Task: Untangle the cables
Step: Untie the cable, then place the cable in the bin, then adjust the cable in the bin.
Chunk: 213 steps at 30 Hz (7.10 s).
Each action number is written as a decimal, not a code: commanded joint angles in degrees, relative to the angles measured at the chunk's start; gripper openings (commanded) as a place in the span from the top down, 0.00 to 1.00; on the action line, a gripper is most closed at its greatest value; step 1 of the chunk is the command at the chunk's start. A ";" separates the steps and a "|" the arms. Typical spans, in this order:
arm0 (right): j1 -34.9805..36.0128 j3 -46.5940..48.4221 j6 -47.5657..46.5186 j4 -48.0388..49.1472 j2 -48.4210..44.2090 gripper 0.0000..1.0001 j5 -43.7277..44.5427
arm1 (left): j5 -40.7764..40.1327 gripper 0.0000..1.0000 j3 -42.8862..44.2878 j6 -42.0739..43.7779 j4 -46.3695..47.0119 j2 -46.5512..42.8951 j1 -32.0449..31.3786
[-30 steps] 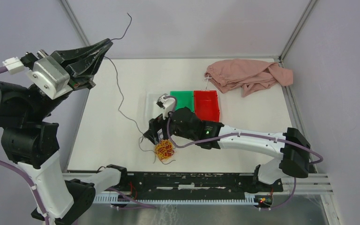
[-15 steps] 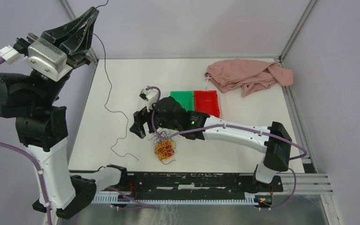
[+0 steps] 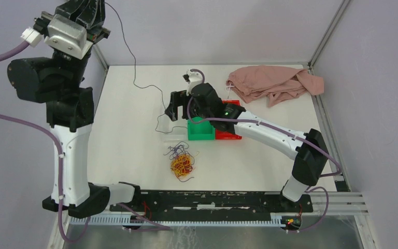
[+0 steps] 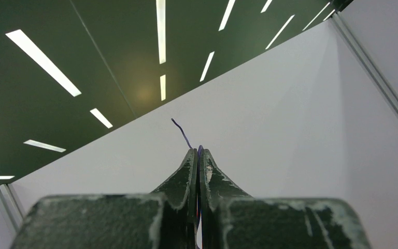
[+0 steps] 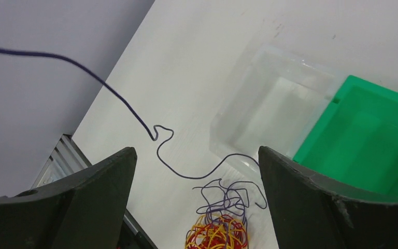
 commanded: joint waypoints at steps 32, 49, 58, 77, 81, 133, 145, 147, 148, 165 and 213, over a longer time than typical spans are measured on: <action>-9.34 -11.71 1.70 0.02 -7.85 0.09 -1.38 | -2.73 0.97 -10.59 6.31 2.93 5.92 -7.91; -10.84 -16.87 2.99 -2.76 -12.05 0.11 -1.21 | -11.74 0.97 -24.79 10.11 -23.38 2.17 -9.12; -11.01 -12.65 4.75 -13.09 -10.03 0.12 -0.42 | -7.98 0.97 -28.07 4.57 -43.87 -0.39 -10.96; -11.01 -5.16 15.01 -27.95 -10.70 0.10 -0.44 | 2.37 0.97 -33.01 -2.45 -59.52 -2.94 -12.25; -10.95 -3.25 13.33 -28.52 -9.61 0.10 -0.88 | 2.78 0.97 -33.01 -2.73 -60.37 -0.31 -12.33; -11.01 -6.95 4.41 -17.42 -12.97 0.11 -0.48 | -20.40 0.97 -28.54 6.80 -57.27 23.64 -13.12; -11.01 -11.26 6.17 -13.81 -14.58 0.11 1.38 | -11.67 0.58 -35.29 9.65 -47.43 22.74 -13.16; -11.02 -11.48 6.15 -13.83 -14.79 0.11 1.36 | -9.99 0.27 -35.07 10.53 -48.74 22.88 -13.15; -11.01 -11.37 5.97 -13.99 -14.82 0.11 1.42 | -9.24 0.15 -34.25 10.85 -49.65 22.90 -13.16; -11.54 -10.54 4.47 -14.93 -14.05 0.11 0.92 | -5.32 0.01 -21.27 16.97 -72.77 14.30 -6.18; -13.73 -14.85 5.54 -12.09 -12.85 0.30 -0.97 | -11.04 0.82 -44.24 15.20 -38.83 22.72 -6.94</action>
